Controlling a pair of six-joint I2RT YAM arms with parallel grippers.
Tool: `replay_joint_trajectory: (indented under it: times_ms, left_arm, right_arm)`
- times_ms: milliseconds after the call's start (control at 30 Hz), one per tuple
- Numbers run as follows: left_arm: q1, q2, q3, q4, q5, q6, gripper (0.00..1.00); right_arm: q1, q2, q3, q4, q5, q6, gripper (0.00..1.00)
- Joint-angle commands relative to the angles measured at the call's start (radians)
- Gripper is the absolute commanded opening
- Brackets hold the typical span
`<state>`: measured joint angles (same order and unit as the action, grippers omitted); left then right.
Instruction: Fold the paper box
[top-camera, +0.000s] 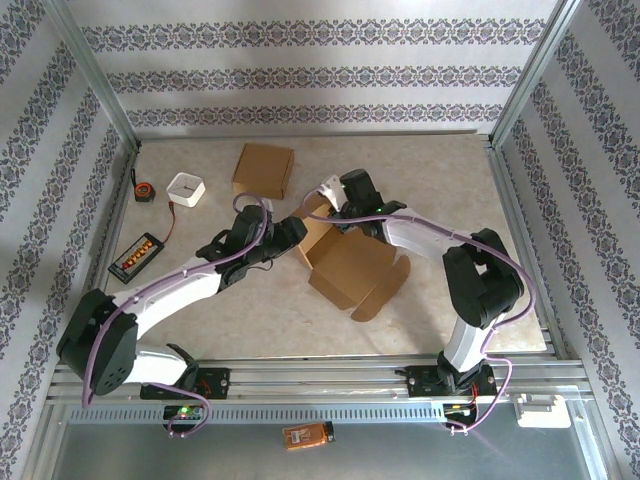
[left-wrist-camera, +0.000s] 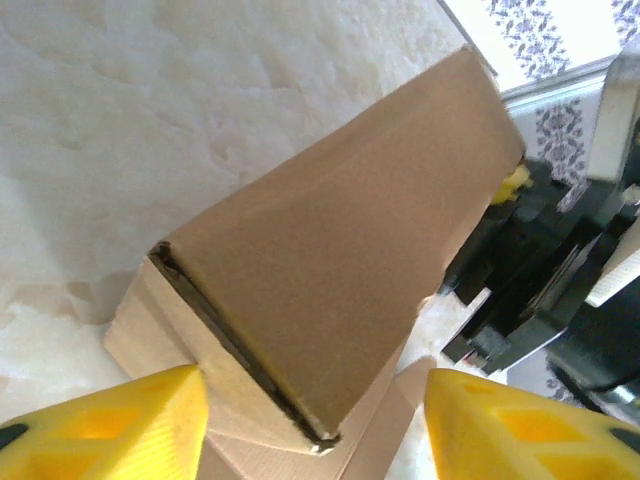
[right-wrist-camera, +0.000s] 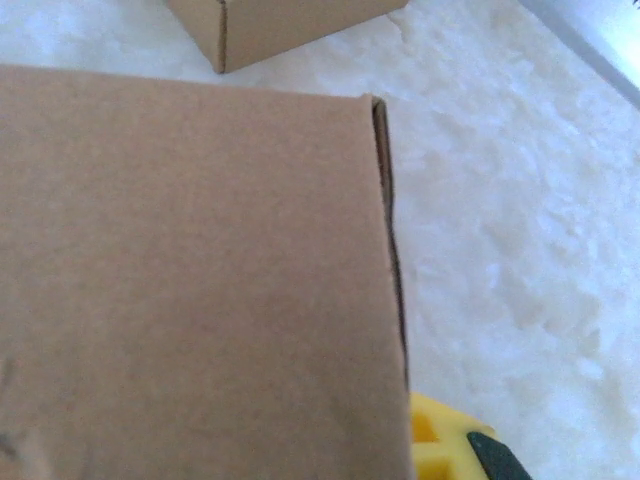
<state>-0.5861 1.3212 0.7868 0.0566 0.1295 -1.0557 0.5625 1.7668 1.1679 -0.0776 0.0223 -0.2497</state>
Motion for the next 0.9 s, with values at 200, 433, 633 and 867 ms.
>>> replay_joint_trajectory:
  times_ms: [200,433,633,867]
  left_arm:
    - [0.003,-0.136,0.002,-0.194,-0.237,-0.001,0.72]
    - [0.022,-0.139,-0.077,-0.037,-0.187,0.014,0.83]
    - [0.041,-0.104,-0.084,-0.006,-0.179,-0.029,0.82]
    - [0.046,-0.092,-0.09,0.004,-0.145,-0.026,0.63]
  right_arm:
    - [0.101,0.034,-0.141,0.121,0.086,0.407,0.0]
    - [0.148,0.031,-0.254,0.343,0.087,0.337,0.0]
    - [0.147,0.013,-0.331,0.464,0.039,0.336,0.05]
    - [0.121,0.039,-0.309,0.503,0.026,0.321,0.16]
